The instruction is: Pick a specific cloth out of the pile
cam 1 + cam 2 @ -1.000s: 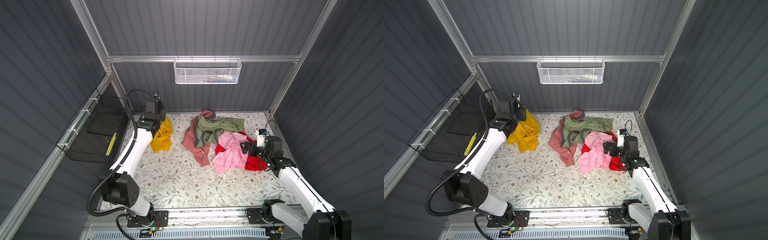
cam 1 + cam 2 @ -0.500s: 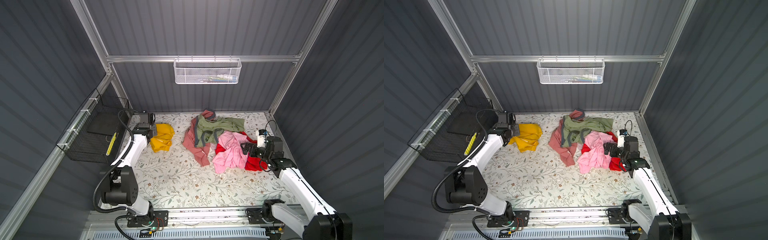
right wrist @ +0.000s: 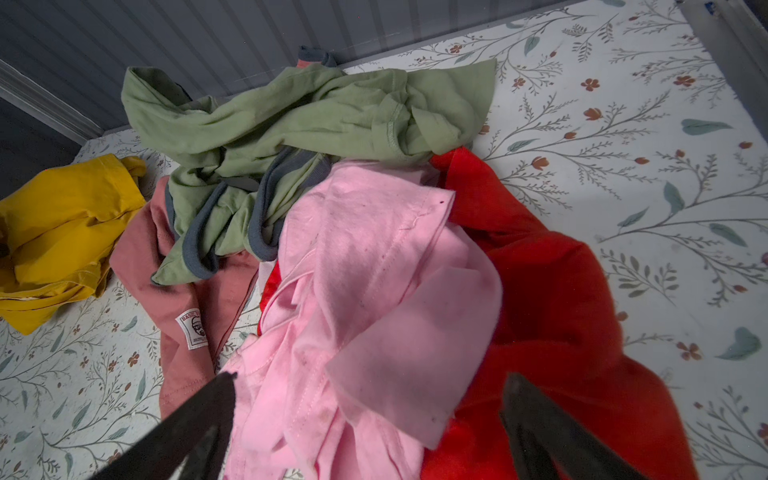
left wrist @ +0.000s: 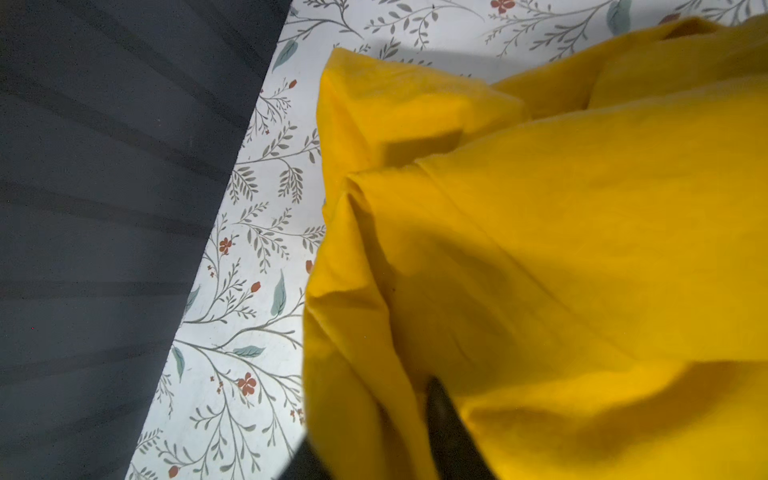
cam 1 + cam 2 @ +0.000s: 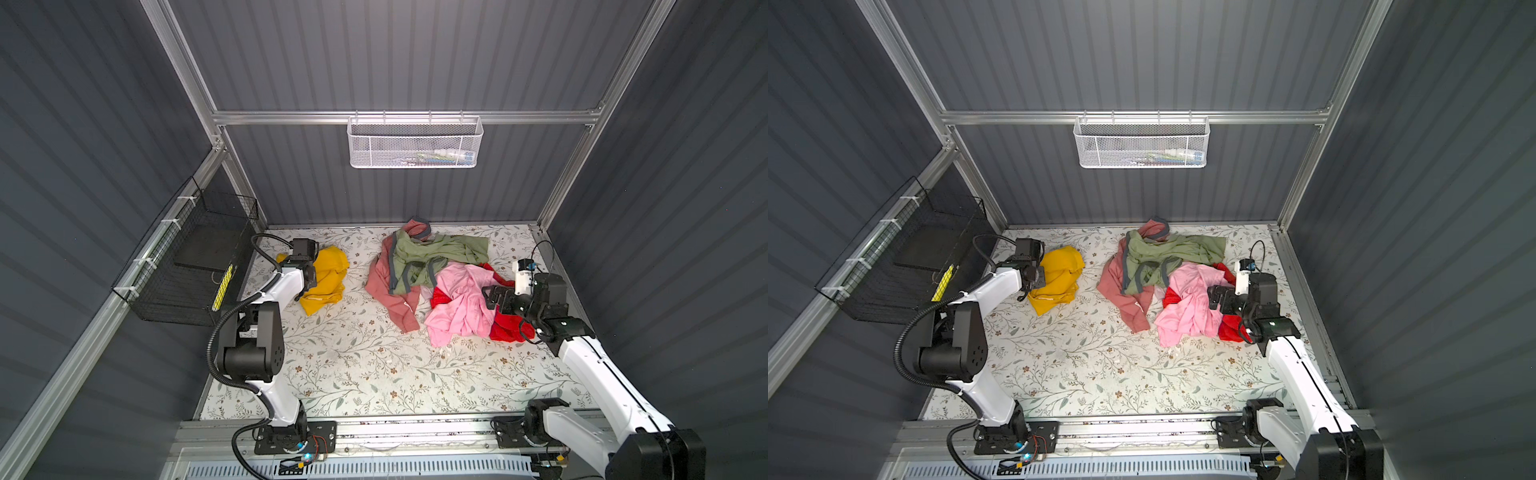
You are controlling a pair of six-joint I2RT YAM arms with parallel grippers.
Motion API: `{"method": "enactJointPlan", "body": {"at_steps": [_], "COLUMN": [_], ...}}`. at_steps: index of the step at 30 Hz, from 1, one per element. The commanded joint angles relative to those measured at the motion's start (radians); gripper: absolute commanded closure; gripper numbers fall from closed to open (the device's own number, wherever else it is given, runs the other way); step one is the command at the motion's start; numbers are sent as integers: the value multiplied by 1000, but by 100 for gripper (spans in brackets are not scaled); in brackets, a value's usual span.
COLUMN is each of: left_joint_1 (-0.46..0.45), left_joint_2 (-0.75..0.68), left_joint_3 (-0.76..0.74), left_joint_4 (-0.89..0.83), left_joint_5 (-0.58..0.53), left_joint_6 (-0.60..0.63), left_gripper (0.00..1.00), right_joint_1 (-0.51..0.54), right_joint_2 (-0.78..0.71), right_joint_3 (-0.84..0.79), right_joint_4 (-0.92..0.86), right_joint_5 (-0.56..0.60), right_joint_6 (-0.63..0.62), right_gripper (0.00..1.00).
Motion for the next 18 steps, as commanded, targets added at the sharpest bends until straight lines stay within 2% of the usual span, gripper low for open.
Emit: {"method": "enactJointPlan", "body": {"at_steps": [1, 3, 6, 11, 18], "left_joint_1": [-1, -2, -13, -103, -149], "left_joint_2": [17, 22, 25, -36, -67], "left_joint_3": [-2, 2, 27, 24, 76], "left_joint_4": [21, 15, -26, -36, -20], "left_joint_5": [-9, -7, -12, -156, -154], "left_joint_6": [-21, -20, -2, 54, 160], "left_gripper": [34, 22, 14, 7, 2], "right_joint_1": [3, 4, 3, 4, 4], "right_joint_2": [-5, -8, -9, -6, -3], "right_joint_3": [-2, -3, -2, 0, 2], "right_joint_4": [-7, -8, -10, -8, -10], "right_joint_5": [10, 14, 17, 17, 13], "right_joint_6": [-16, -16, -19, -19, -21], "right_gripper": [1, 1, 1, 1, 1]}}
